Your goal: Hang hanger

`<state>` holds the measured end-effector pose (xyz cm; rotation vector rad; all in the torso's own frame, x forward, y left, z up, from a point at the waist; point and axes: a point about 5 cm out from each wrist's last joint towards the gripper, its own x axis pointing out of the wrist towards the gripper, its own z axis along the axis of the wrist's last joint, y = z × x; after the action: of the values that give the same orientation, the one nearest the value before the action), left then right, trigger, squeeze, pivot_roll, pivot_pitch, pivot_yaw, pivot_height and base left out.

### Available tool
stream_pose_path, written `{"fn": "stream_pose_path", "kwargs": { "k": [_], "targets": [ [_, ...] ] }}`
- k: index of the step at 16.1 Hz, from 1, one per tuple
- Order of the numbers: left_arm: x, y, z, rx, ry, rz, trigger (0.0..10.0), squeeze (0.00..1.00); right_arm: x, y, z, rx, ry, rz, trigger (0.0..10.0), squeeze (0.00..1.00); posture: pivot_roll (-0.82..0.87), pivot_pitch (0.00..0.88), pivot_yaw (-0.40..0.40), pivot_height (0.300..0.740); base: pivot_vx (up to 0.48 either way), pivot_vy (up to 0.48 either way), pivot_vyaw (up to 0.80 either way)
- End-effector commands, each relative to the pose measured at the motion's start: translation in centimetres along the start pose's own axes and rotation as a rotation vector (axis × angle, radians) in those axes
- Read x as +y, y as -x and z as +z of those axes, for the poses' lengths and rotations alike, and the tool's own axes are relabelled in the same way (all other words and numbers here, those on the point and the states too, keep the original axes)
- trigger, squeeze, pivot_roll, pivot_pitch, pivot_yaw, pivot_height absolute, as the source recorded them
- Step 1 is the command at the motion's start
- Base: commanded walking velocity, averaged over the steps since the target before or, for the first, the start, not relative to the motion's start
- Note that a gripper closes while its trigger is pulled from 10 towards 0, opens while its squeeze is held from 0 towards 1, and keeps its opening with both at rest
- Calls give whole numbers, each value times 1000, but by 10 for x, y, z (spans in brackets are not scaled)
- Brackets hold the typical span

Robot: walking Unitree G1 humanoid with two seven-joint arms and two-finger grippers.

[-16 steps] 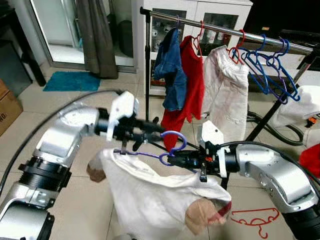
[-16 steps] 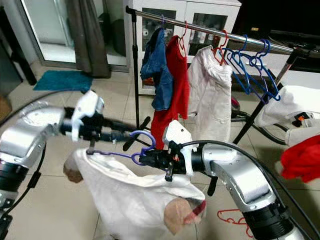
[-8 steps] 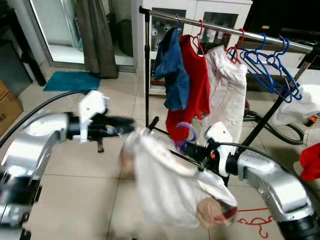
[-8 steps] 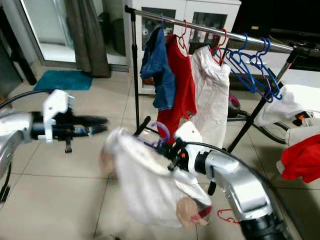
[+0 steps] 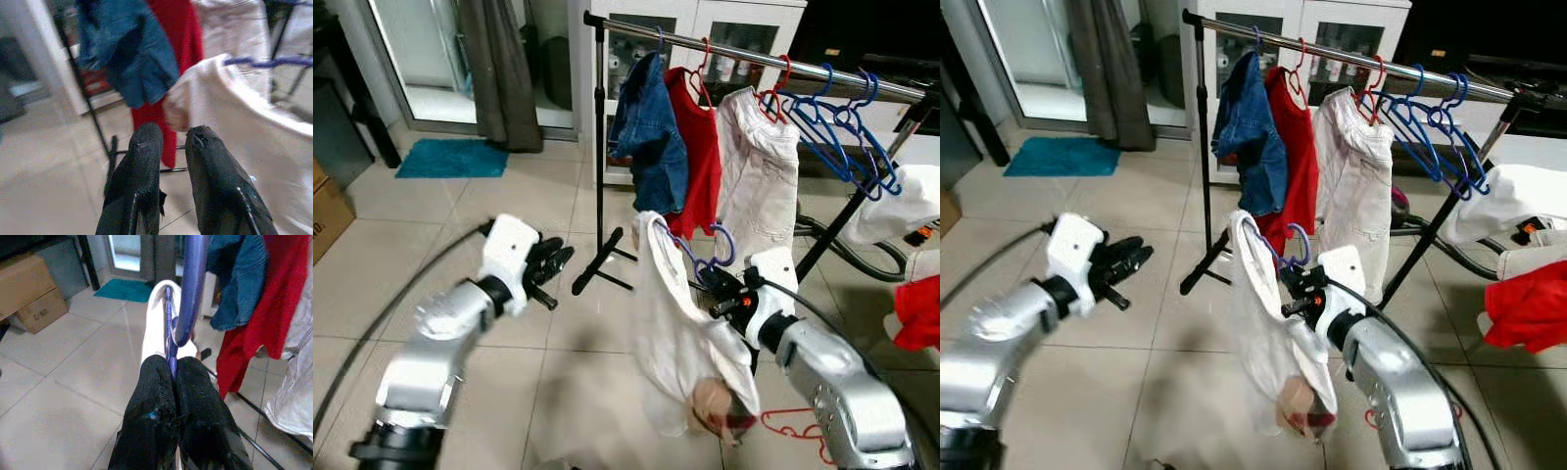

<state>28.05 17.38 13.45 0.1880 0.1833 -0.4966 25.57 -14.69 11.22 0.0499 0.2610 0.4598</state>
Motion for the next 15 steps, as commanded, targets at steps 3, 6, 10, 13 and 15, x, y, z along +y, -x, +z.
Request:
{"fn": "stream_pose_path", "kwargs": {
  "k": [3, 6, 10, 13, 15],
  "targets": [
    [-8, -10, 8, -64, 173, 1, 10000, 843, 3, 2, 26, -148, 33, -12, 10000, 0, 39, 0, -6, 740, 0, 0, 0],
    [-21, -29, 22, -137, 139, -160, 10000, 1000, 16, 2, 42, -245, 36, 115, 10000, 0, 36, 0, -22, 740, 0, 0, 0],
    [-24, -51, 31, -140, 108, -220, 10000, 1000, 22, 5, 48, -297, 45, 187, 10000, 0, 22, 0, -21, 740, 0, 0, 0],
    [-16, -71, 44, -205, 49, -75, 10000, 1000, 26, 9, 53, -351, 29, 232, 10000, 0, 14, 0, -19, 740, 0, 0, 0],
    [-23, -79, 56, -261, 19, -52, 10000, 0, 26, 9, 52, -352, 27, 238, 10000, 0, 10, 0, -18, 740, 0, 0, 0]
  ]
}}
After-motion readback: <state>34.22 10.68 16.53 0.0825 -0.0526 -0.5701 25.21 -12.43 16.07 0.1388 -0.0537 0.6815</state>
